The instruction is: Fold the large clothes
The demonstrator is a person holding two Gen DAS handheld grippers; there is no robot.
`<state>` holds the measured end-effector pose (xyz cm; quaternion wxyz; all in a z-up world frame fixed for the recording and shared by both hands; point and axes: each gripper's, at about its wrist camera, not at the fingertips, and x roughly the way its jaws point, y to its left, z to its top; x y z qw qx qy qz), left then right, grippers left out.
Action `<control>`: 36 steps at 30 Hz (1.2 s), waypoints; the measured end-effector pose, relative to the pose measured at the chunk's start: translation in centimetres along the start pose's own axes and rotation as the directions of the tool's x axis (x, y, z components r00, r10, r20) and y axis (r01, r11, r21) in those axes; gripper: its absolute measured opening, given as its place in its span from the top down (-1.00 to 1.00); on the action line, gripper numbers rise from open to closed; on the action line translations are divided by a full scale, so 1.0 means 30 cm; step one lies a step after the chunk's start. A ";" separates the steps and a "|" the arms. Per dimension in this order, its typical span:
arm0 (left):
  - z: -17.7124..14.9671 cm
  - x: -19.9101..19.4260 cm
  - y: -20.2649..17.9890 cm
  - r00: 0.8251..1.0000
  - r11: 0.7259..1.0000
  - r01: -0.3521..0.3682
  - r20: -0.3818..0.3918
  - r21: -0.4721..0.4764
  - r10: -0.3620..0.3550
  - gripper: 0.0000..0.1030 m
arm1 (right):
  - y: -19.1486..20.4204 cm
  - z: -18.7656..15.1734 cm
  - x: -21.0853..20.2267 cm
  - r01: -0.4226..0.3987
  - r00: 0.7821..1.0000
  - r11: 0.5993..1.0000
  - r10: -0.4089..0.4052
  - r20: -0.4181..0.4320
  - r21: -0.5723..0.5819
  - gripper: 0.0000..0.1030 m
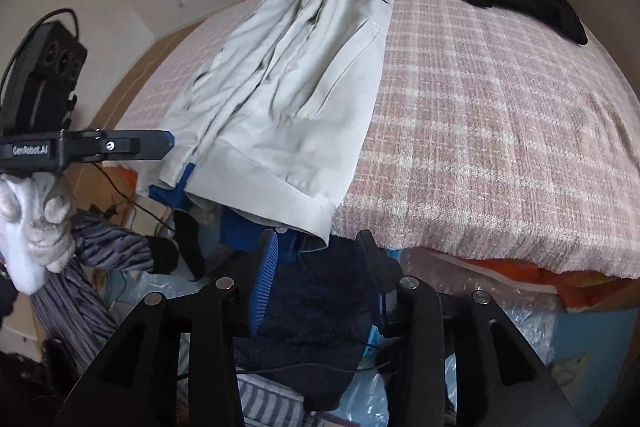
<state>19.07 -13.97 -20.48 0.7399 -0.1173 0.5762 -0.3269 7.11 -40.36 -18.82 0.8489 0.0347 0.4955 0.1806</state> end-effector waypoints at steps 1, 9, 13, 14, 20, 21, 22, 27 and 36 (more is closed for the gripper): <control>-0.008 0.022 0.006 1.000 1.000 0.012 -0.013 -0.013 -0.012 -0.07 | 0.001 -0.011 0.003 0.002 1.000 1.000 -0.002 0.010 -0.007 0.22; -0.010 0.084 0.053 0.995 0.994 0.073 -0.055 -0.076 -0.078 0.58 | 0.004 -0.066 0.069 -0.010 1.000 0.997 0.012 0.024 -0.077 0.75; -0.005 0.066 0.044 0.996 0.996 0.074 -0.043 -0.045 -0.076 0.72 | 0.028 -0.056 0.075 0.004 0.999 0.988 0.003 0.051 -0.152 0.91; -0.004 0.064 0.036 0.997 0.997 0.067 -0.040 -0.028 -0.068 0.73 | 0.042 -0.055 0.074 0.021 0.999 0.984 -0.012 0.053 -0.179 0.92; -0.002 0.045 0.001 0.998 0.998 0.060 -0.035 0.017 -0.060 0.75 | 0.037 -0.043 0.102 0.066 0.997 0.983 -0.058 0.047 -0.172 0.84; -0.003 0.044 0.003 0.998 0.998 0.058 -0.034 0.017 -0.057 0.76 | 0.044 -0.044 0.099 0.073 0.996 0.980 -0.064 0.055 -0.186 0.87; -0.003 0.042 0.004 0.998 0.998 0.061 -0.034 0.012 -0.061 0.76 | 0.054 -0.047 0.095 0.080 0.996 0.976 -0.070 0.057 -0.204 0.97; -0.020 0.008 0.038 0.998 0.998 0.061 -0.007 0.030 -0.061 0.79 | 0.106 -0.076 0.013 0.041 0.996 0.971 -0.023 0.081 -0.235 1.00; -0.077 0.012 0.090 0.999 0.997 -0.003 -0.052 0.071 0.007 0.82 | 0.107 -0.066 -0.023 -0.004 1.000 0.970 0.012 0.029 -0.242 1.00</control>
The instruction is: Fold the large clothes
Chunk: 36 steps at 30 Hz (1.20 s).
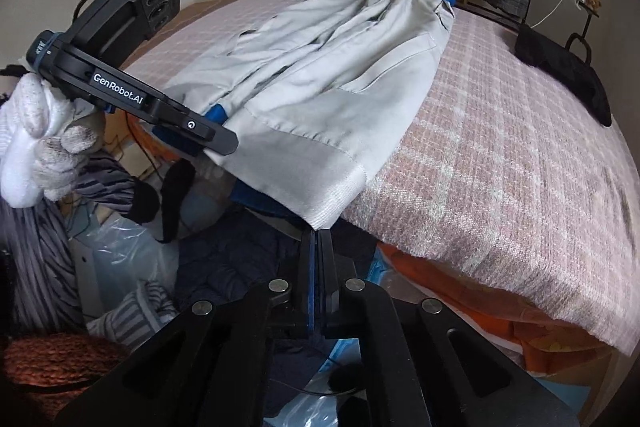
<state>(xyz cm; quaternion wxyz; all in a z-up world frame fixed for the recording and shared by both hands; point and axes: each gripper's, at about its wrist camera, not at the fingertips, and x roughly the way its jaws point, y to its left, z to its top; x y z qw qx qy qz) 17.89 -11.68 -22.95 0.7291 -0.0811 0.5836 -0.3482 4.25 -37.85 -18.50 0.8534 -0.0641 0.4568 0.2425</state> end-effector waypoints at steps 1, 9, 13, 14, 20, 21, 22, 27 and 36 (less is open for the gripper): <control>-0.003 -0.024 -0.009 1.000 1.000 0.002 0.007 0.015 -0.002 0.82 | -0.007 0.012 -0.030 -0.004 1.000 1.000 0.004 0.016 0.011 1.00; 0.016 -0.257 0.026 0.987 1.000 -0.004 0.158 0.024 0.000 0.82 | -0.073 0.231 -0.128 -0.118 0.981 0.985 0.096 0.169 0.123 0.96; 0.098 -0.352 0.132 0.969 0.997 -0.067 0.236 -0.045 0.076 0.82 | -0.091 0.384 -0.046 -0.113 0.982 0.981 0.085 0.171 0.161 0.96; 0.114 -0.377 0.158 0.964 0.995 -0.075 0.250 -0.061 0.088 0.82 | -0.104 0.424 -0.024 -0.113 0.982 0.977 0.082 0.170 0.182 0.96; 0.193 -0.499 0.276 0.920 0.988 -0.105 0.366 -0.112 0.140 0.82 | -0.246 0.646 0.125 -0.191 0.972 0.902 0.117 0.206 0.388 0.96; 0.199 -0.515 0.303 0.912 0.986 -0.108 0.383 -0.124 0.148 0.82 | -0.270 0.679 0.160 -0.180 0.974 0.892 0.103 0.201 0.415 0.96; 0.199 -0.515 0.319 0.909 0.985 -0.102 0.389 -0.136 0.148 0.82 | -0.291 0.709 0.201 -0.153 0.979 0.890 0.078 0.188 0.430 0.96; 0.189 -0.501 0.410 0.928 0.975 -0.003 0.362 -0.221 0.085 0.82 | -0.366 0.810 0.417 -0.010 0.995 0.876 -0.040 0.092 0.482 0.96; 0.160 -0.496 0.405 0.943 0.983 -0.026 0.321 -0.180 0.083 0.82 | -0.176 0.895 0.717 0.098 0.995 0.972 -0.091 -0.046 0.213 0.95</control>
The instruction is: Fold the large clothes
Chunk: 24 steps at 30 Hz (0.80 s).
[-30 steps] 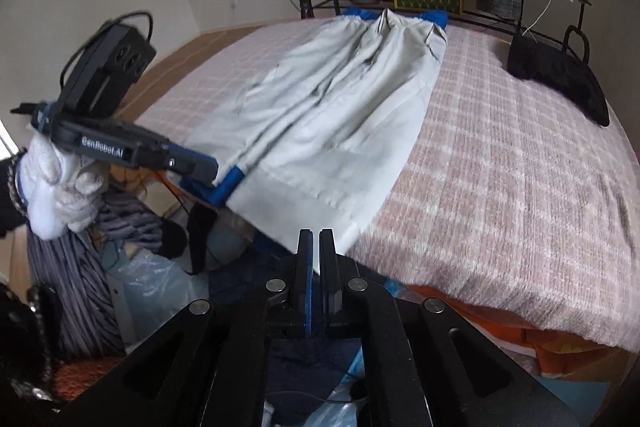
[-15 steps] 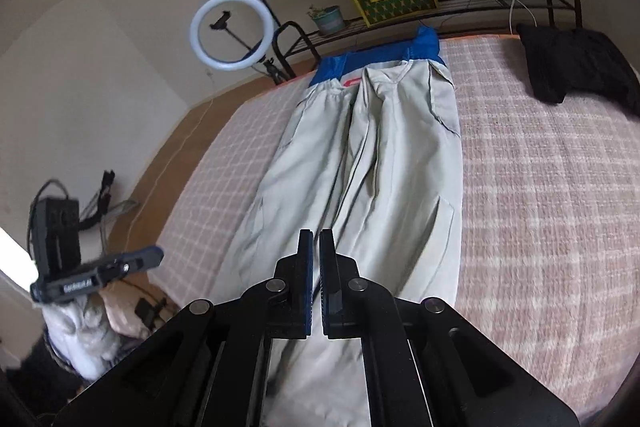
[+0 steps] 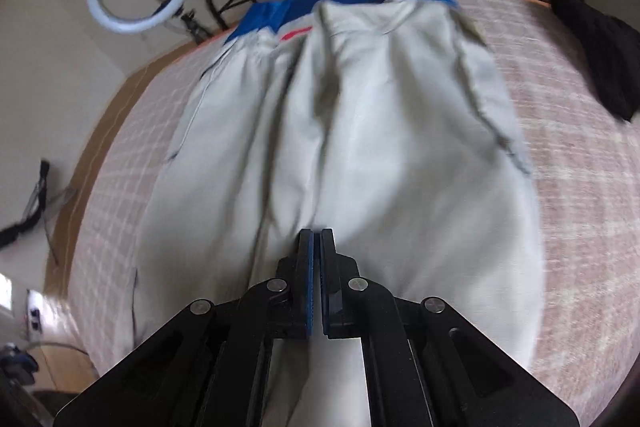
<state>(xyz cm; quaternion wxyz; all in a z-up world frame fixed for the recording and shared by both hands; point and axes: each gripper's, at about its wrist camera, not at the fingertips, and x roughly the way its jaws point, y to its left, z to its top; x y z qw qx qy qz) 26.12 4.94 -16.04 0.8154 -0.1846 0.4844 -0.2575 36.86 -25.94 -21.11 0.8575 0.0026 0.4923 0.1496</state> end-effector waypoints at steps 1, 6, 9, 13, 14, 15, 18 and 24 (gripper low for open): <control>-0.002 0.003 -0.001 1.000 1.000 0.007 -0.009 -0.004 -0.007 0.82 | 0.049 0.001 0.000 0.046 0.999 0.995 -0.046 0.001 -0.088 0.95; -0.002 -0.010 -0.030 1.000 1.000 0.021 0.003 0.020 -0.021 0.82 | 0.018 0.015 -0.089 -0.105 0.994 0.994 0.106 0.006 -0.028 0.96; -0.005 -0.029 -0.044 1.000 0.999 -0.002 0.026 0.053 0.001 0.82 | -0.018 0.031 -0.186 -0.127 0.989 0.992 0.127 0.079 -0.013 0.96; -0.012 -0.012 -0.024 1.000 0.998 -0.026 0.014 0.049 0.025 0.82 | -0.101 0.017 -0.268 -0.183 0.978 0.980 0.174 0.117 0.078 0.96; -0.016 -0.006 -0.017 1.000 0.999 -0.029 0.009 0.041 0.029 0.82 | -0.114 0.000 -0.276 -0.171 0.980 0.982 0.162 0.114 0.076 0.96; -0.023 0.005 -0.009 1.000 0.999 -0.031 -0.002 0.030 0.031 0.82 | -0.114 -0.014 -0.269 -0.141 0.986 0.987 0.133 0.104 0.075 0.96; -0.044 0.030 -0.003 0.998 0.998 -0.049 -0.024 0.030 0.049 0.82 | -0.116 -0.090 -0.182 -0.126 0.992 0.987 0.126 -0.002 0.101 0.96; -0.129 0.129 -0.034 0.994 0.993 -0.079 -0.073 0.086 0.085 0.82 | 0.031 -0.217 -0.127 -0.161 0.981 0.987 0.159 -0.114 -0.016 0.96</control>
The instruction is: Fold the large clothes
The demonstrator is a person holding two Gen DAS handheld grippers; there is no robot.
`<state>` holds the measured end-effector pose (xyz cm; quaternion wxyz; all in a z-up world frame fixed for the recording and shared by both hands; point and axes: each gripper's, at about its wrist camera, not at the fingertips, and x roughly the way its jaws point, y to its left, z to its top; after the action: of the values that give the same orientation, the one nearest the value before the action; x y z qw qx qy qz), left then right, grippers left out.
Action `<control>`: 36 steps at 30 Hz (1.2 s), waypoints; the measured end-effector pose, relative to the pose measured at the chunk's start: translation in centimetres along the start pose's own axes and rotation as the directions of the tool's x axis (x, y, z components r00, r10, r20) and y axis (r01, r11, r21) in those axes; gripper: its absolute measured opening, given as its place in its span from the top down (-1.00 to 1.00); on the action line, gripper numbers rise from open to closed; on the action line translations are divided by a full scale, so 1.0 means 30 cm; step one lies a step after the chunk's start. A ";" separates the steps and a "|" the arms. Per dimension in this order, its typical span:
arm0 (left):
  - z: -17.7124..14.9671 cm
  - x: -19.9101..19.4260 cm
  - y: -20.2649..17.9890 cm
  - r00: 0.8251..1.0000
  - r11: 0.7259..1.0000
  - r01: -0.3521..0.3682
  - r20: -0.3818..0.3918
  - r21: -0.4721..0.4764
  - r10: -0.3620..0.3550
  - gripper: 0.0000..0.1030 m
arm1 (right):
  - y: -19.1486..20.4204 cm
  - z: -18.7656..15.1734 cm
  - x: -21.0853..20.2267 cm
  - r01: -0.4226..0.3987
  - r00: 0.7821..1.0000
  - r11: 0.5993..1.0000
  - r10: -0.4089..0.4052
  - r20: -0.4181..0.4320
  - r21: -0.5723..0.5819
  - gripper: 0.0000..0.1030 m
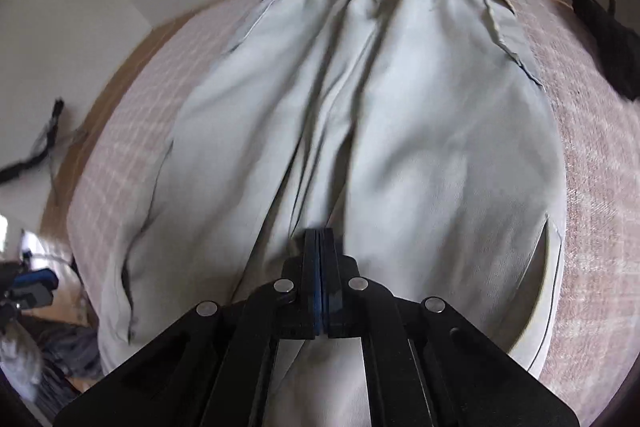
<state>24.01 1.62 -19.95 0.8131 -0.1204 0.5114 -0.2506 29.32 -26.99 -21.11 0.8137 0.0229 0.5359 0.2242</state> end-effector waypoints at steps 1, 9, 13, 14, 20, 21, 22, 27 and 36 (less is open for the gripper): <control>-0.019 0.024 -0.015 1.000 1.000 0.006 -0.014 0.016 -0.006 0.82 | 0.004 -0.020 -0.034 -0.064 0.998 0.998 0.064 0.011 0.014 0.96; -0.155 0.157 -0.093 0.997 0.981 -0.044 -0.049 0.187 0.054 0.79 | 0.019 -0.281 -0.323 -0.121 0.981 0.992 0.114 0.158 0.031 0.96; -0.169 0.127 -0.091 0.998 0.982 -0.042 -0.040 0.182 0.050 0.79 | -0.035 -0.437 -0.395 -0.026 0.985 0.997 0.014 0.175 0.069 0.96; -0.170 0.110 -0.082 0.998 0.987 -0.034 -0.046 0.157 0.042 0.78 | -0.047 -0.475 -0.404 -0.002 0.985 0.997 -0.011 0.172 0.075 0.96; -0.183 -0.012 0.026 0.998 0.999 -0.051 0.026 -0.017 0.052 -0.22 | -0.155 -0.618 -0.465 0.048 0.978 0.989 -0.075 0.193 0.140 0.07; -0.185 -0.025 0.057 0.999 0.997 -0.041 0.028 -0.059 0.042 -0.22 | -0.176 -0.634 -0.466 0.023 0.981 0.988 -0.052 0.186 0.151 0.07; -0.188 -0.031 0.086 1.000 0.995 -0.019 0.017 -0.101 0.021 -0.22 | -0.196 -0.648 -0.463 -0.023 0.985 0.986 -0.006 0.174 0.165 0.07; -0.240 0.017 0.210 0.988 0.947 0.091 -0.088 -0.309 -0.124 -0.22 | -0.246 -0.693 -0.405 -0.237 0.969 0.940 0.212 0.125 0.244 0.07; -0.257 0.104 0.166 0.955 0.922 0.177 -0.166 -0.344 -0.245 -0.22 | -0.305 -0.661 -0.278 -0.402 0.913 0.840 0.398 0.089 0.365 0.07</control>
<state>19.64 4.63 -28.05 0.6928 -0.2808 0.6109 -0.2607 12.22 -42.49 -24.89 0.7317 0.2903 0.5483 0.2822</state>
